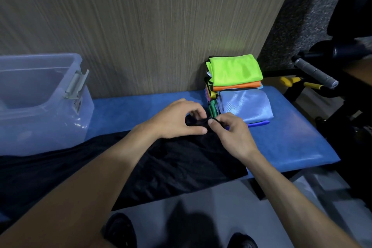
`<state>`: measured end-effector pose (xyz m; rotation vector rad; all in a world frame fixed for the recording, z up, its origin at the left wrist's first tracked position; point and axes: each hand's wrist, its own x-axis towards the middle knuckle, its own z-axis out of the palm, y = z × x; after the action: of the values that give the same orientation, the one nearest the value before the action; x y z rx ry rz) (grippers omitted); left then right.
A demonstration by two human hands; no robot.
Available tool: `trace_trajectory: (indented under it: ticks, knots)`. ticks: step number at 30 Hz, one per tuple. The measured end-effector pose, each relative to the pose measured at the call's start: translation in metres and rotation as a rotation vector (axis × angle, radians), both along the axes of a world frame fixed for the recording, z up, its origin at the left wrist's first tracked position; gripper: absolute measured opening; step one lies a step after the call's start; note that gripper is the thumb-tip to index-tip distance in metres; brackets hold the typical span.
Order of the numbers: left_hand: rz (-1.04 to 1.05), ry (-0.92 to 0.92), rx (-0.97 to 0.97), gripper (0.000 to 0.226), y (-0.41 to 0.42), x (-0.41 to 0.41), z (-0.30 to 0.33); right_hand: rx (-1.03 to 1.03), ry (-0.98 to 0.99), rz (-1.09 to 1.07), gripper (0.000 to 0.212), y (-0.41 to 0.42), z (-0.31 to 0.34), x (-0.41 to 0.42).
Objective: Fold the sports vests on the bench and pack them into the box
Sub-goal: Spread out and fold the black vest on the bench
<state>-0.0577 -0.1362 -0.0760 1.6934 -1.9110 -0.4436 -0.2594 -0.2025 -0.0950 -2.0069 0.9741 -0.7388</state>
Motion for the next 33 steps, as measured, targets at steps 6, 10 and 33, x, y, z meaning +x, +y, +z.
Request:
trace_trajectory:
  ticks: [6,10,33]
  knots:
    - [0.119,0.034,0.007,0.009,-0.002,-0.001,-0.01,-0.49,0.167,-0.043,0.021,0.004,0.005,-0.009]
    - [0.132,0.029,-0.005,0.009,-0.004,-0.006,-0.012,-0.333,0.556,0.025,0.038,0.01,0.006,-0.015]
    - [0.079,0.138,-0.058,0.017,0.0,-0.012,0.002,0.012,-0.077,0.239,0.009,0.018,0.015,-0.021]
